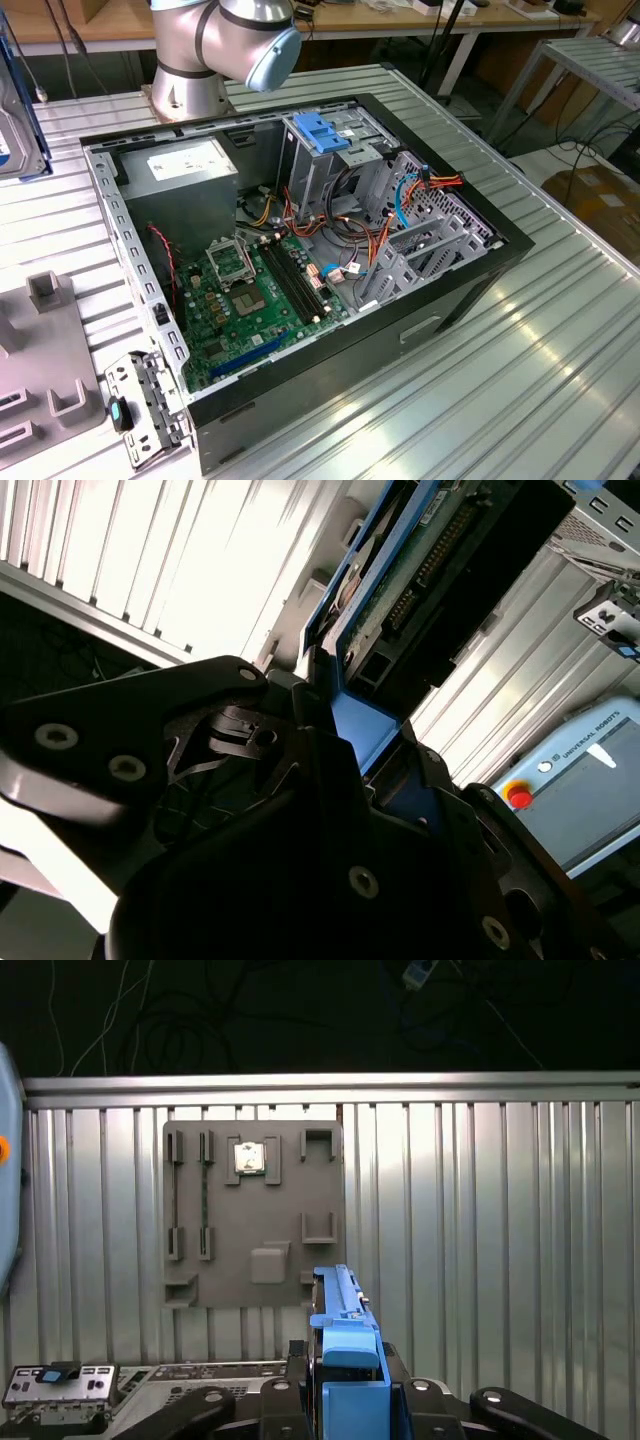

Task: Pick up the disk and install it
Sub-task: 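Pick up the disk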

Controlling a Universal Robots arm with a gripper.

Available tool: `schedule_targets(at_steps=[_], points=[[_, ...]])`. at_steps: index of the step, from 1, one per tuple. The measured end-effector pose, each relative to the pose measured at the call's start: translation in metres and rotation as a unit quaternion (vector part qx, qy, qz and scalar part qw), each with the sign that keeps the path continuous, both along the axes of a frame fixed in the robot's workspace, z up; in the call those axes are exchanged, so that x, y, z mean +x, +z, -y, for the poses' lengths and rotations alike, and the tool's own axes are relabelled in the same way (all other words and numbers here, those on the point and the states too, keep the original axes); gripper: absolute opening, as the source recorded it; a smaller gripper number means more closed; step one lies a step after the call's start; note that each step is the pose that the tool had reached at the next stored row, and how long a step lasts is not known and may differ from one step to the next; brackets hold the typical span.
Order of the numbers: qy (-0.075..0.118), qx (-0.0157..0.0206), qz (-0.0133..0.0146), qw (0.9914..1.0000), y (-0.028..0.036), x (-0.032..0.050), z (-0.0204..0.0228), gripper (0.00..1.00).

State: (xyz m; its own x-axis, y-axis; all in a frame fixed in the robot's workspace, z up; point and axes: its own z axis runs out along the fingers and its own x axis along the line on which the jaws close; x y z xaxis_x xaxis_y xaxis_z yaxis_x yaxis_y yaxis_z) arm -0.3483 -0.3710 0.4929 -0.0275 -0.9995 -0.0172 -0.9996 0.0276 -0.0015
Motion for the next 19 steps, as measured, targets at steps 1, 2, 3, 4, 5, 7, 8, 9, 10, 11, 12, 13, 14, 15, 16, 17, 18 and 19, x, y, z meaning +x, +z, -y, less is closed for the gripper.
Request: schedule_targets(at_steps=[1, 2, 3, 4, 5, 7, 8, 9, 10, 11, 12, 13, 14, 15, 16, 17, 18, 19], points=[[0.0, 0.0, 0.0, 1.0, 0.0, 0.001, 0.0, 0.37], [0.0, 0.0, 0.0001, 1.0, -0.0001, 0.002, 0.0, 0.37], [0.0, 0.0, 0.0, 1.0, 0.0, 0.0031, 0.0, 0.37], [0.0, 0.0, 0.0, 1.0, 0.0, 0.0045, 0.0, 0.37], [0.0, 0.0, 0.0, 1.0, 0.0, 0.0056, 0.0, 0.37], [0.0, 0.0, 0.0, 1.0, 0.0, 0.0085, 0.0, 0.37], [0.0, 0.0, 0.0, 1.0, -0.0001, 0.0101, 0.0, 0.37], [0.0, 0.0, 0.0, 1.0, 0.0, 0.0111, 0.0, 0.37], [0.0, 0.0, 0.0, 1.0, 0.0, 0.0124, 0.0, 0.37], [0.0, 0.0, 0.0, 1.0, 0.0, 0.0133, 0.0, 0.37], [0.0, 0.0, 0.0, 1.0, 0.0, 0.0145, 0.0, 0.37], [0.0, 0.0, 0.0, 1.0, 0.0, 0.0151, 0.0, 0.37], [0.0, 0.0, 0.0, 1.0, 0.0, 0.0154, 0.0, 0.37], [0.0, 0.0, 0.0, 1.0, 0.0, 0.0154, 0.0, 0.37], [0.0, 0.0, 0.0, 1.0, 0.0, 0.0155, 0.0, 0.37], [0.0, 0.0, 0.0, 1.0, 0.0, 0.0155, 0.0, 0.37], [0.0, 0.0, 0.0, 1.0, 0.0, 0.0156, 0.0, 0.37], [0.0, 0.0, 0.0, 1.0, 0.0, 0.0156, 0.0, 0.37]])
